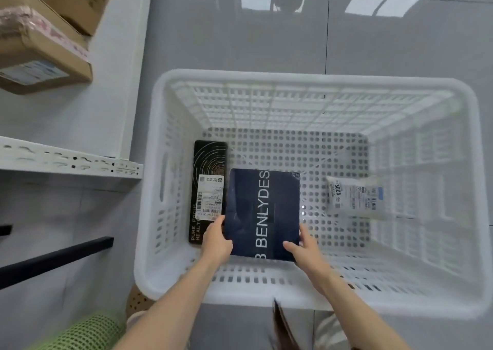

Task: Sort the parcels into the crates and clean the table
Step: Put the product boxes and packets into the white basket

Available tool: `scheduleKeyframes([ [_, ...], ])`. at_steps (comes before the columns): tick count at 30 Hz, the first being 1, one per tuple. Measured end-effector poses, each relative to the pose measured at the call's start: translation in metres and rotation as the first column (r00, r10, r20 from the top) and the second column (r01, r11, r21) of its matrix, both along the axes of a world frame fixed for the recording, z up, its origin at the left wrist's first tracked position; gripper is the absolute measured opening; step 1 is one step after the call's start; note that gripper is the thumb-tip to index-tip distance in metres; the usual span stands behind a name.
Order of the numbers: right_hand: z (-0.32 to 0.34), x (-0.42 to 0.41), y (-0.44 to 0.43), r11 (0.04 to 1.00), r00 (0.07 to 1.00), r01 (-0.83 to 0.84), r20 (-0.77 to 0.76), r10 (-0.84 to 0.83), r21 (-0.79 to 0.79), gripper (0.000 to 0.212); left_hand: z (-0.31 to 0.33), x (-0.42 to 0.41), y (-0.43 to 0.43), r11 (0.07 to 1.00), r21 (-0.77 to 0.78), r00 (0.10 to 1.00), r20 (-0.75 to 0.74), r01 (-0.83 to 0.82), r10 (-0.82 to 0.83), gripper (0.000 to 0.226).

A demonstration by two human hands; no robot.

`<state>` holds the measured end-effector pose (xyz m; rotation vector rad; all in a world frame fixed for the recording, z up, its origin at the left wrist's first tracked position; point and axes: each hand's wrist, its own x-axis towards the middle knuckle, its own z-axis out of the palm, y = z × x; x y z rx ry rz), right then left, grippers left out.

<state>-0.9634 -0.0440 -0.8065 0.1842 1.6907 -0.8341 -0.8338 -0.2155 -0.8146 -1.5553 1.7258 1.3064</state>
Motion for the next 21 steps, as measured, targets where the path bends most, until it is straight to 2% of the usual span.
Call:
scheduleKeyframes([
  [2,-0.007,0.001,-0.004,1.000,1.000,0.008,-0.004,-0.008,-0.024,0.054,-0.012,0.002,0.005,0.999,-0.044,0.999,0.050,0.011,-0.009,0.068],
  [4,-0.010,0.003,-0.010,0.999,0.999,-0.047,0.028,0.047,-0.019,0.056,-0.016,0.005,0.008,0.997,-0.027,0.992,0.104,0.075,-0.072,0.067],
  [5,-0.016,0.007,-0.014,0.992,0.991,-0.128,0.037,0.128,-0.012,0.058,-0.016,0.006,0.011,0.989,0.012,0.980,0.137,0.147,-0.147,0.066],
  [7,-0.029,0.018,-0.021,0.971,0.972,-0.236,0.018,0.236,0.033,0.071,-0.014,0.005,0.019,0.941,0.137,0.920,0.210,0.309,-0.332,0.065],
  [8,-0.033,0.025,-0.022,0.968,0.972,-0.236,0.006,0.236,0.079,0.082,-0.012,0.004,0.023,0.916,0.194,0.891,0.233,0.351,-0.390,0.065],
  [10,-0.051,0.037,-0.013,0.949,0.962,-0.271,0.018,0.272,0.161,0.096,-0.010,0.002,0.028,0.895,0.254,0.866,0.261,0.366,-0.428,0.065],
  [12,-0.050,0.039,-0.007,0.887,0.907,-0.404,-0.028,0.420,0.223,0.091,-0.003,-0.001,0.028,0.888,0.261,0.866,0.239,0.378,-0.439,0.062],
  [15,-0.027,0.030,-0.013,0.746,0.770,-0.584,-0.073,0.634,0.319,0.064,0.007,-0.002,0.025,0.905,0.236,0.911,0.133,0.354,-0.391,0.060],
  [17,-0.011,0.020,-0.026,0.736,0.748,-0.615,-0.087,0.658,0.285,0.061,0.018,-0.006,0.017,0.931,0.158,0.936,0.080,0.328,-0.343,0.054],
  [21,0.049,-0.006,-0.055,0.795,0.778,-0.568,-0.176,0.603,0.213,0.058,0.063,-0.023,-0.009,0.962,-0.032,0.962,0.000,0.272,-0.272,0.013],
])
